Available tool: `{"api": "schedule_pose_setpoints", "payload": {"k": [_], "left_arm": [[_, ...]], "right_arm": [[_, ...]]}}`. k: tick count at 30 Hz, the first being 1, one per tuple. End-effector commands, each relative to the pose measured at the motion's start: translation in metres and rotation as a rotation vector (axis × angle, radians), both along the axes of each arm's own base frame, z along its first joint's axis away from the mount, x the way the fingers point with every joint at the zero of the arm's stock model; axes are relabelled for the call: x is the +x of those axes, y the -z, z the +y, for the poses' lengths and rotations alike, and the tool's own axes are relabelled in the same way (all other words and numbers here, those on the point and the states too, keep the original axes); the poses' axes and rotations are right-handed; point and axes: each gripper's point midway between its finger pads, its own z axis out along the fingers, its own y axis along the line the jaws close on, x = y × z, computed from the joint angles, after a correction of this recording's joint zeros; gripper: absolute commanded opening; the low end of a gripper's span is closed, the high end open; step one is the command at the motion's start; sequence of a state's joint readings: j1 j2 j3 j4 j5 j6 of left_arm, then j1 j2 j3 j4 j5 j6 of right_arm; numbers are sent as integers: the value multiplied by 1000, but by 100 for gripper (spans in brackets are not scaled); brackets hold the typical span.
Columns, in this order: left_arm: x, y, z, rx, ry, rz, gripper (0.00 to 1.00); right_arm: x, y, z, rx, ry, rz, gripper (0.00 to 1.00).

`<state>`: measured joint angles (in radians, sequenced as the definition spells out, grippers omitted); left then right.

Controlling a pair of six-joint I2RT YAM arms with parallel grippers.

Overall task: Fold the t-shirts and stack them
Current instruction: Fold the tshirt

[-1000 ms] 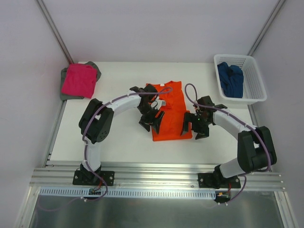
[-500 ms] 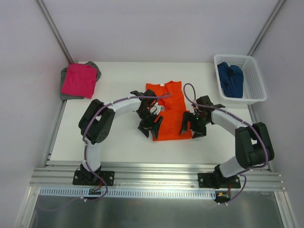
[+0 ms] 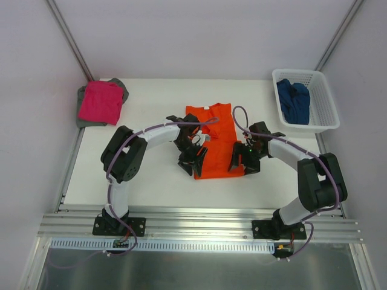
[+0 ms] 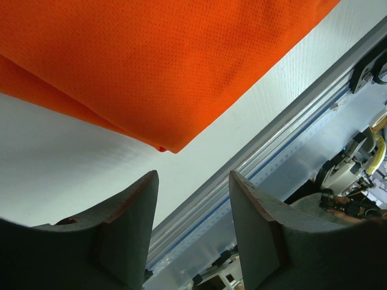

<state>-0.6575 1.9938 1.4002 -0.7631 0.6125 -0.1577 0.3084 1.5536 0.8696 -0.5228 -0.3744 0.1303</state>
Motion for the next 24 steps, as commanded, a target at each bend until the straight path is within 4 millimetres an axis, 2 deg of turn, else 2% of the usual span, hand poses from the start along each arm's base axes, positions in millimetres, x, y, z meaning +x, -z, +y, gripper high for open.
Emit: {"api": "schedule_pose_setpoints", "payload": {"k": [1,17,24], "left_arm": [[1,-8,-12,-50,-3,31,50],[-6,1,-17,-53,-5,96,45],[-7,3,-19,-58,-10,118,37]], "right_arm": [[13,-8,5,31,9,-25,75],[16,-5,4,39,21,-15,74],[17,-5,6,63,21,-13,68]]}}
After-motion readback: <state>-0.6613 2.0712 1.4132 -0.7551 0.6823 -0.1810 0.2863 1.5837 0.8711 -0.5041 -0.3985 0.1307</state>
